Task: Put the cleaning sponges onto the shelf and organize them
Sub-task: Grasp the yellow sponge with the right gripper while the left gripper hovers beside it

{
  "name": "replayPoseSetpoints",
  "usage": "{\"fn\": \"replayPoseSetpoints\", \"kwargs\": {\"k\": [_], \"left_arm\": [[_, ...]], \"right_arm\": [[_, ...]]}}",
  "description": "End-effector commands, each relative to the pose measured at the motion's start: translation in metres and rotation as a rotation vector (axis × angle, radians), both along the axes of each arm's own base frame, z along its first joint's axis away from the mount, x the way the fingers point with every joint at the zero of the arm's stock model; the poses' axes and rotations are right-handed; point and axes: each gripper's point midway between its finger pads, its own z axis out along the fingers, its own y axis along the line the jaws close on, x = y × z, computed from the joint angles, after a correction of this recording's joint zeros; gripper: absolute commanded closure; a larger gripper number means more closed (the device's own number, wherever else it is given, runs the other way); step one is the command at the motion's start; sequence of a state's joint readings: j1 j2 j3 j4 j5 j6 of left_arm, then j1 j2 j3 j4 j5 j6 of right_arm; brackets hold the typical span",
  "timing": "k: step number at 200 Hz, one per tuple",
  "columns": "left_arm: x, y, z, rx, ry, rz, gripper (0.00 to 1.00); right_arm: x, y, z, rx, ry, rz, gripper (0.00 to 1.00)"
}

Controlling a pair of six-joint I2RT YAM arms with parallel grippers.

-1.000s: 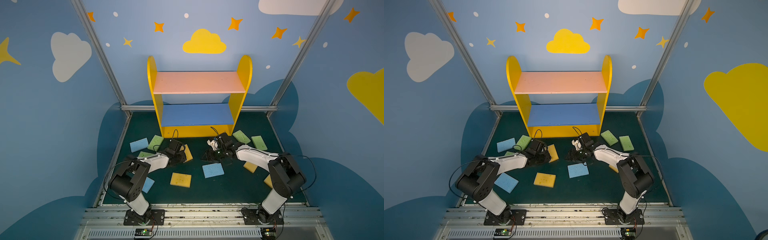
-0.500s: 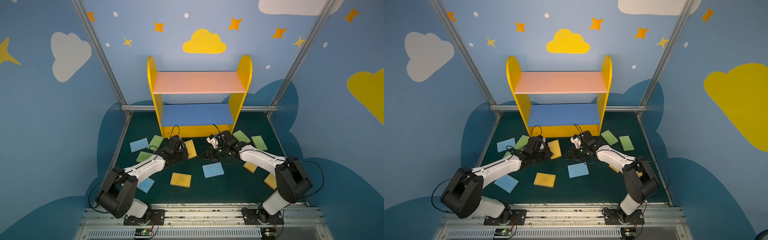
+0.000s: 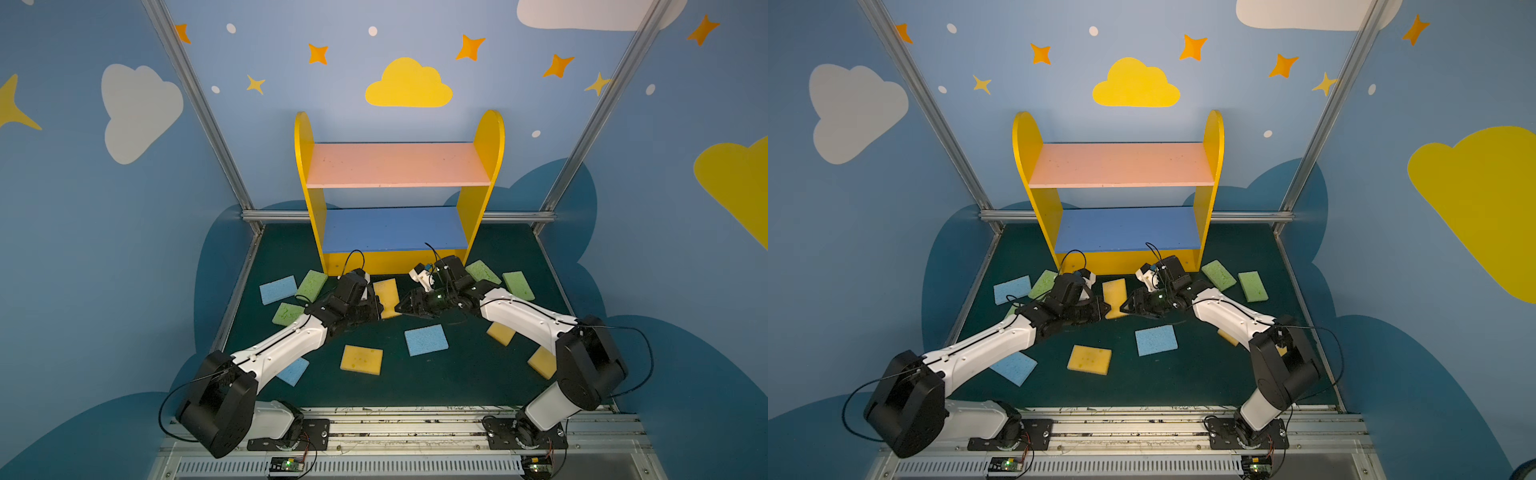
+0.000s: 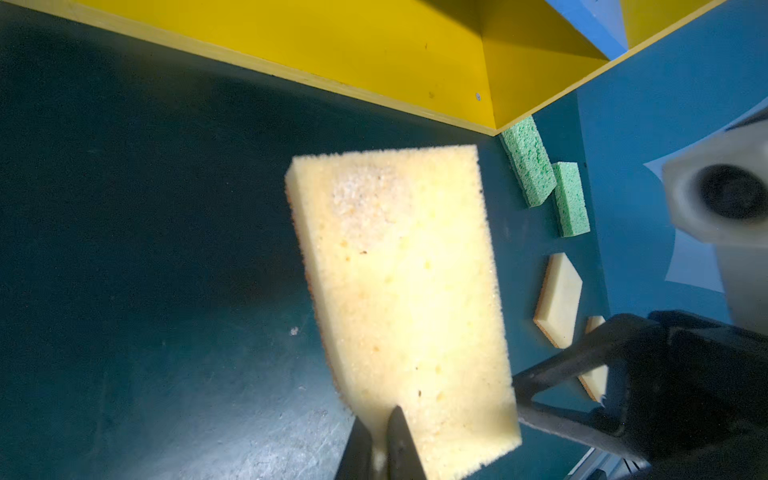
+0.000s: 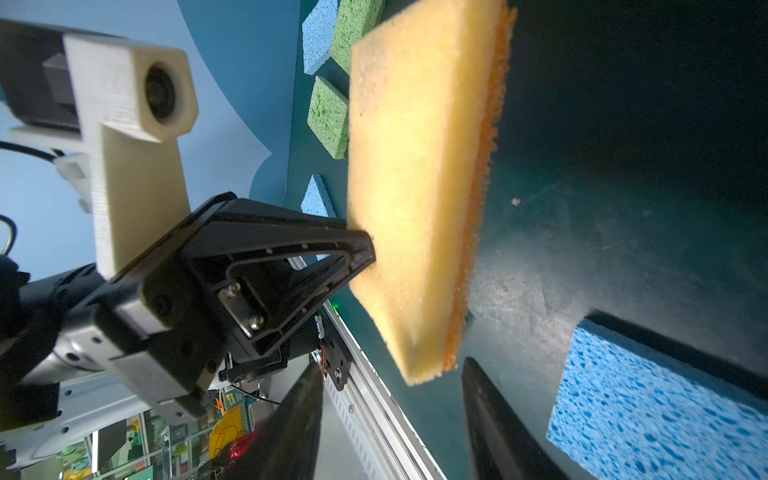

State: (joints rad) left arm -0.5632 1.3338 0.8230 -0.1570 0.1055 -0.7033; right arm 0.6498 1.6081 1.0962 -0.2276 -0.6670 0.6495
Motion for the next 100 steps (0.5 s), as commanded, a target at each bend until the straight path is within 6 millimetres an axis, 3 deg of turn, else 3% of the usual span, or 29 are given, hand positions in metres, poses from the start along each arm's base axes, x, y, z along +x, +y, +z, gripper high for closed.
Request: {"fn": "replayPoseSetpoints", "kwargs": {"k": [1,100], "left_arm": [[-0.002,-0.002,0.015,-0.015,-0.023,-0.015,0.9],[-0.009,-0.006,0.026,-0.071,-0.045,-0.025,0.9]], "right_arm": [[0.003,0.006,0.005,0.017,0.007,0.006,0.5],[0.005,0.012,0.008,0.038,0.013,0.0,0.74]]}}
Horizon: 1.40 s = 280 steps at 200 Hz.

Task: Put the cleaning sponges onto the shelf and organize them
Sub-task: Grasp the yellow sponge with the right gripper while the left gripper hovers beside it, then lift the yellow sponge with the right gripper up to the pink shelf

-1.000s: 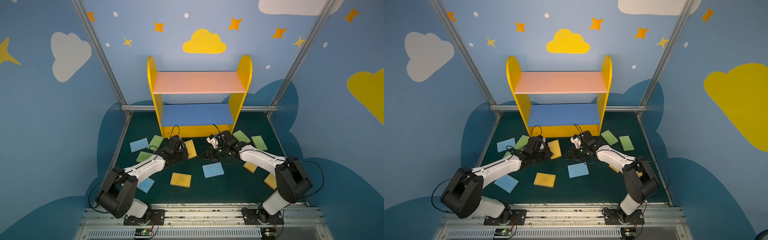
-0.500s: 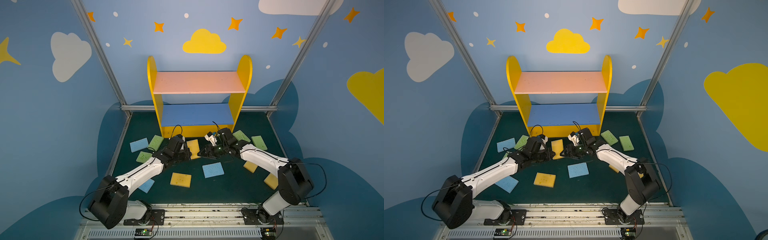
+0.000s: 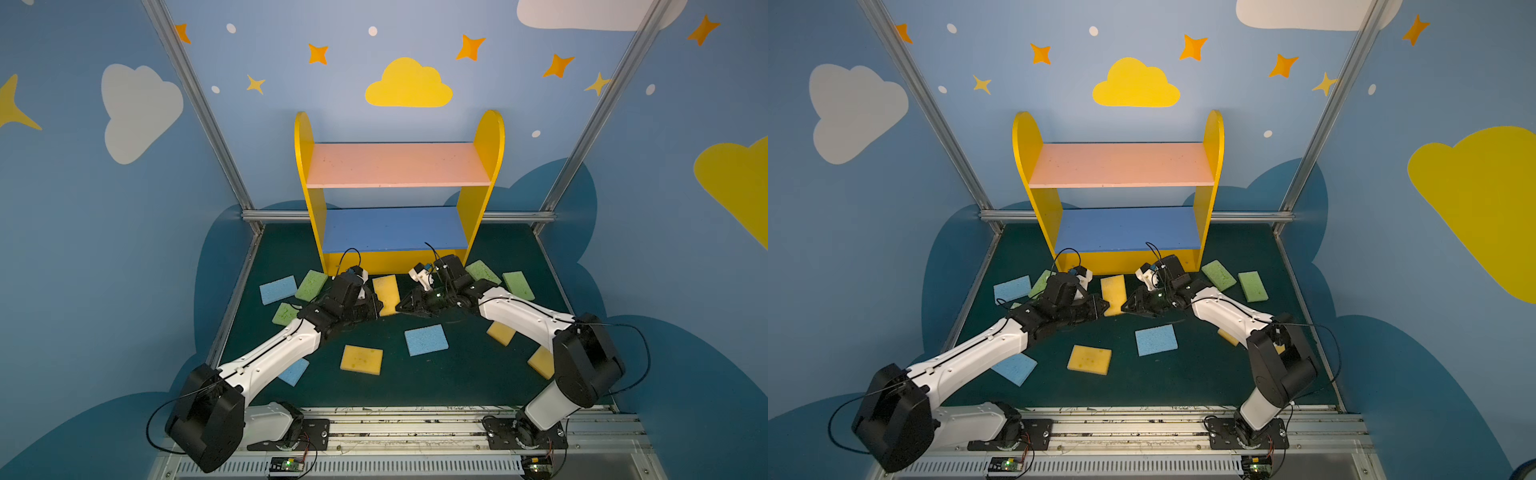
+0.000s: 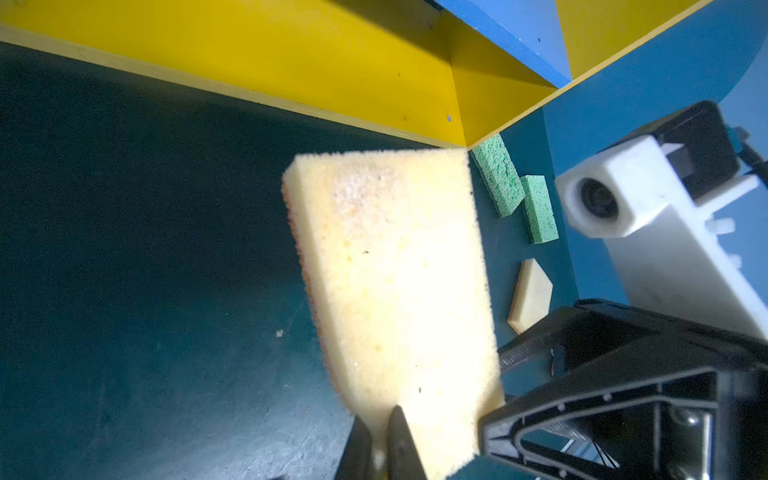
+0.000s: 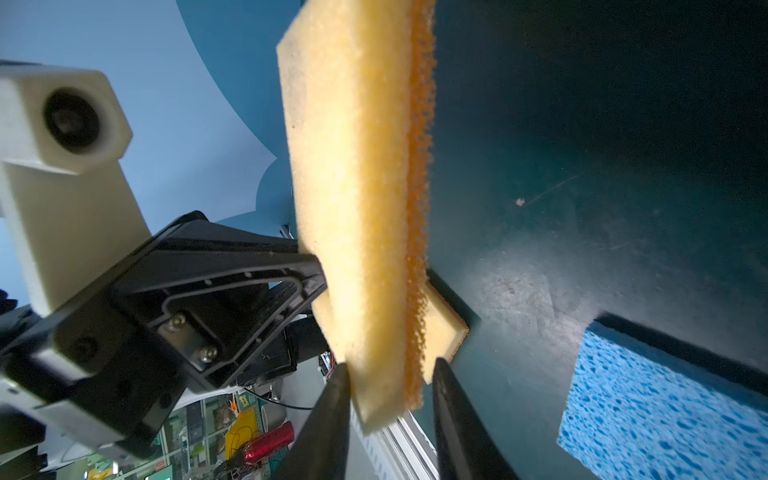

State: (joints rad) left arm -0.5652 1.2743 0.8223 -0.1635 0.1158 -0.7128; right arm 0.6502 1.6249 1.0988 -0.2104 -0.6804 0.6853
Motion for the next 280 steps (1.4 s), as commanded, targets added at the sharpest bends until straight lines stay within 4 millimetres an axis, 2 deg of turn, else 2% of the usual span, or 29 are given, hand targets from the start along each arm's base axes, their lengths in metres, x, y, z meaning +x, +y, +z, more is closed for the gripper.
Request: {"fn": "replayPoseSetpoints", "kwargs": {"k": [1,30,50,57,79,90,113,136,179,199,225,253,280], "left_arm": [[-0.005,-0.005,0.006,-0.031,-0.009,-0.022,0.9],[-0.007,-0.005,0.007,-0.042,-0.014,-0.022,0.87],[-0.008,-0.004,0.008,-0.046,-0.019,-0.021,0.78],[-0.008,-0.003,0.008,-0.045,-0.02,-0.018,0.67],[-0.01,0.003,0.013,-0.029,-0.039,-0.003,0.17],[-0.011,0.011,0.016,-0.004,-0.057,0.013,0.01],[-0.013,0.031,0.027,0.028,-0.122,0.072,0.01],[-0.018,0.055,0.038,0.034,-0.169,0.147,0.01],[-0.027,0.084,0.05,0.041,-0.214,0.224,0.0],[-0.029,0.09,0.051,0.045,-0.22,0.236,0.0],[-0.031,0.095,0.048,0.059,-0.222,0.242,0.01],[-0.031,0.096,0.044,0.068,-0.218,0.239,0.01],[-0.032,0.097,0.038,0.079,-0.216,0.234,0.01]], "right_arm": [[0.004,0.008,0.011,0.028,-0.02,0.01,0.75],[0.003,0.008,0.013,0.03,-0.028,0.008,0.89],[0.002,0.008,0.017,0.035,-0.032,0.007,0.97],[0.002,0.007,0.019,0.036,-0.035,0.006,0.98],[-0.001,0.004,0.027,0.034,-0.056,0.003,0.99],[-0.002,0.001,0.034,0.03,-0.072,0.001,0.99],[-0.003,-0.004,0.053,0.025,-0.115,-0.003,0.99],[-0.003,-0.003,0.08,0.052,-0.173,0.008,0.98],[0.009,-0.001,0.153,0.155,-0.388,-0.013,0.98],[0.021,0.001,0.19,0.201,-0.469,-0.058,0.98],[0.035,0.016,0.228,0.23,-0.498,-0.037,0.99],[0.053,0.036,0.26,0.29,-0.521,-0.033,0.99],[0.077,0.056,0.283,0.313,-0.547,-0.03,0.98]]}}
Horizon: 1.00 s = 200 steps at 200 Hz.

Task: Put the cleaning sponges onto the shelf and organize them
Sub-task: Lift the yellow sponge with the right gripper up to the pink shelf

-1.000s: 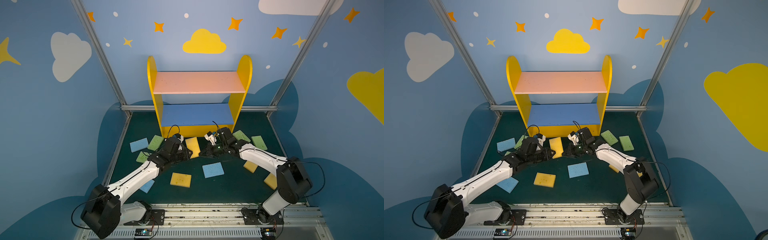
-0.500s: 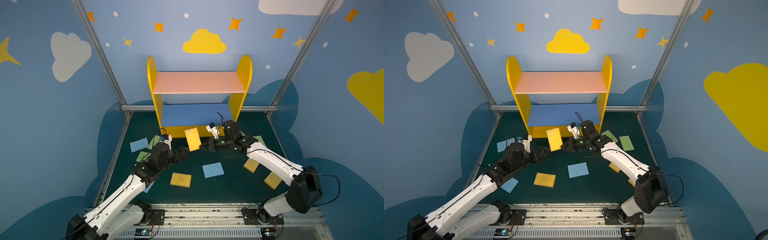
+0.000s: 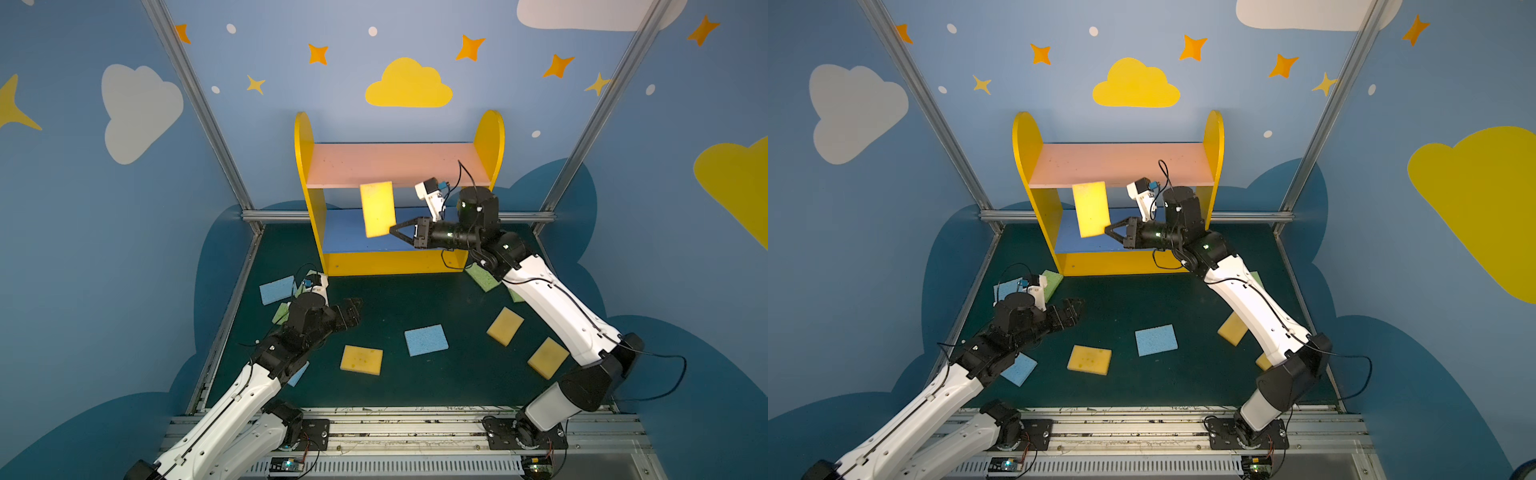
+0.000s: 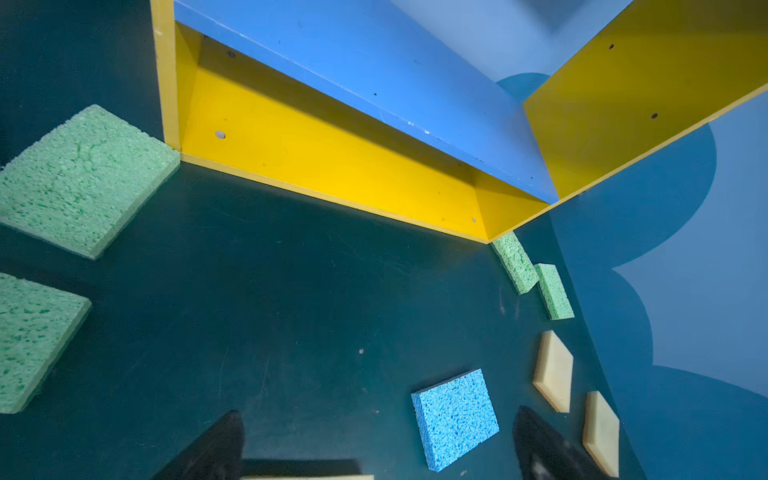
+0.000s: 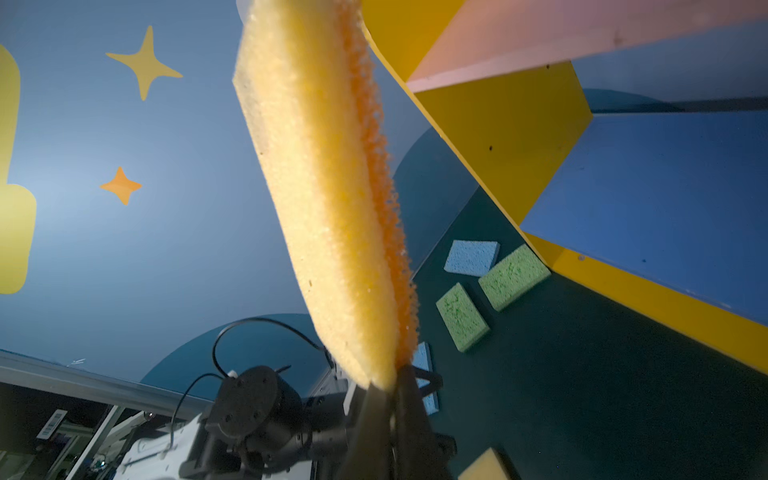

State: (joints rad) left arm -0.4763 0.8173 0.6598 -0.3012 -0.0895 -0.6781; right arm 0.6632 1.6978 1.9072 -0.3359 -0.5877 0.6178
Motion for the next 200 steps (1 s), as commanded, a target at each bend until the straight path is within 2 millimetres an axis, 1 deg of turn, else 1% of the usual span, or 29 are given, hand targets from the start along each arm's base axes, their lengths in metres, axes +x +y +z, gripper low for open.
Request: {"fn": "replayPoseSetpoints", "kwargs": {"k": [1,13,18,21,32,36,61,65,93,153,178,200], "left_arm": [[-0.001,0.005,-0.005,0.031,0.0,0.002,0.01],[-0.002,0.006,-0.008,0.037,0.0,0.004,0.0],[-0.002,0.006,-0.009,0.038,0.002,0.005,0.01],[-0.002,0.007,-0.01,0.041,0.001,0.006,0.01],[-0.002,0.007,-0.012,0.042,0.0,0.006,0.01],[-0.002,0.007,-0.013,0.042,0.0,0.007,0.0],[-0.003,0.008,-0.019,0.042,0.002,0.009,0.01],[-0.004,0.008,-0.02,0.042,0.005,0.01,0.01],[-0.005,0.006,-0.027,0.033,0.015,0.002,0.01],[-0.007,0.004,-0.033,0.021,0.03,-0.01,0.01],[-0.008,0.002,-0.036,0.013,0.04,-0.016,0.0],[-0.01,0.002,-0.037,0.012,0.044,-0.017,0.01]], "right_arm": [[0.016,0.018,0.0,-0.013,0.024,0.014,0.98],[0.024,0.026,0.01,0.003,0.011,0.023,0.99],[0.029,0.03,0.01,0.004,0.012,0.024,0.99],[0.03,0.031,0.015,0.012,0.005,0.025,0.99],[0.038,0.04,0.018,0.026,0.004,0.039,0.98],[0.039,0.043,0.021,0.037,-0.002,0.044,0.98],[0.055,0.059,0.029,0.091,-0.01,0.052,0.98],[0.058,0.062,0.028,0.099,-0.007,0.053,0.98],[0.073,0.074,0.035,0.176,-0.038,0.047,0.98],[0.101,0.088,0.036,0.258,-0.105,-0.017,1.0],[0.113,0.089,0.034,0.28,-0.12,-0.058,1.0],[0.124,0.089,0.029,0.282,-0.12,-0.093,1.0]]}}
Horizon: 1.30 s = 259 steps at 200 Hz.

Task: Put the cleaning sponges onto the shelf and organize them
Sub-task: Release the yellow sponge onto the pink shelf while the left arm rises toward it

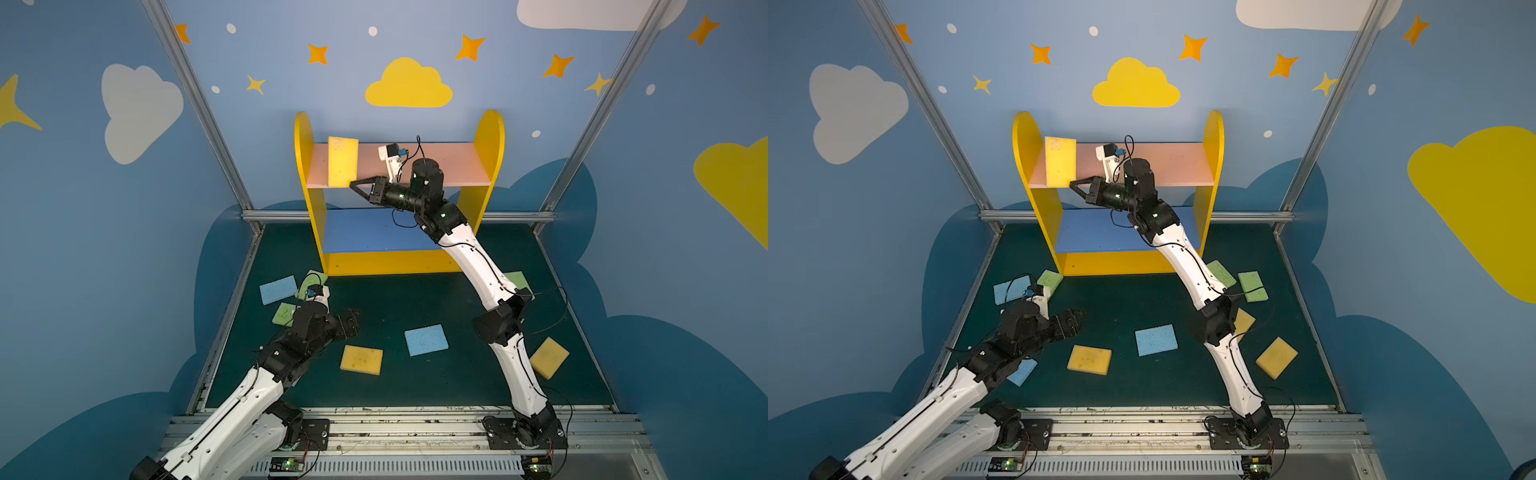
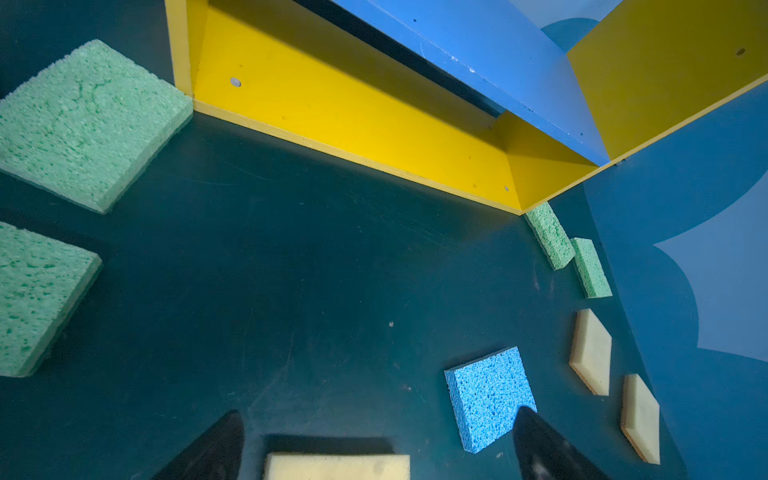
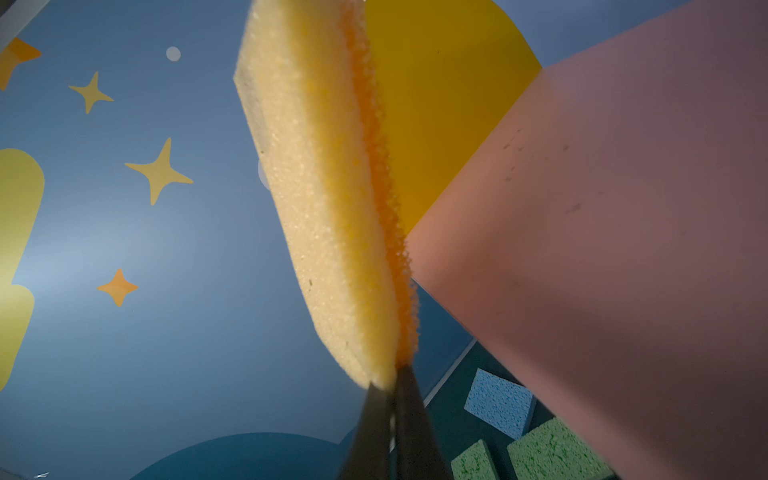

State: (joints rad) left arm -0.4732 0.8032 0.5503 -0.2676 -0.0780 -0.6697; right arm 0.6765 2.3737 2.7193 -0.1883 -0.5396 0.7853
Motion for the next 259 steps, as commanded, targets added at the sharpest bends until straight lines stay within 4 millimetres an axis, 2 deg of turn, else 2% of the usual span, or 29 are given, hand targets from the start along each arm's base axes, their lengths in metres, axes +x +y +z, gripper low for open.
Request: {"fn": "replayPoseSetpoints", "kwargs": {"k": [1,20,59,117,152,167,183,209,229,259], "left_arm": [[0.0,-0.001,0.002,-0.017,-0.01,-0.005,0.0],[-0.002,0.0,0.002,-0.017,-0.011,-0.001,0.01],[-0.003,0.002,0.003,-0.015,-0.014,0.003,0.01],[-0.005,0.004,0.007,-0.014,-0.015,0.01,0.01],[-0.006,0.008,0.016,0.003,-0.03,0.02,0.0],[-0.005,0.01,0.026,0.017,-0.045,0.022,0.01],[-0.001,0.012,0.043,0.033,-0.069,0.029,0.02],[0.011,0.013,0.084,0.056,-0.135,0.04,0.03],[0.026,0.012,0.124,0.077,-0.206,0.05,0.04],[0.053,0.007,0.185,0.141,-0.301,0.053,0.03]], "right_arm": [[0.01,-0.003,0.016,0.059,-0.051,-0.053,1.0],[0.015,-0.004,0.012,0.058,-0.045,-0.066,1.0],[0.022,-0.005,0.005,0.053,-0.034,-0.076,0.9],[0.028,-0.008,0.0,0.045,-0.018,-0.079,0.67],[0.026,-0.01,0.002,0.044,-0.018,-0.066,0.59],[0.021,-0.012,0.005,0.042,-0.025,-0.047,0.55],[0.012,-0.014,0.012,0.039,-0.046,-0.027,0.51],[-0.006,-0.024,0.028,0.015,-0.088,-0.01,0.47],[-0.022,-0.036,0.036,-0.024,-0.119,-0.016,0.45],[-0.043,-0.062,0.029,-0.108,-0.141,-0.04,0.37]]}}
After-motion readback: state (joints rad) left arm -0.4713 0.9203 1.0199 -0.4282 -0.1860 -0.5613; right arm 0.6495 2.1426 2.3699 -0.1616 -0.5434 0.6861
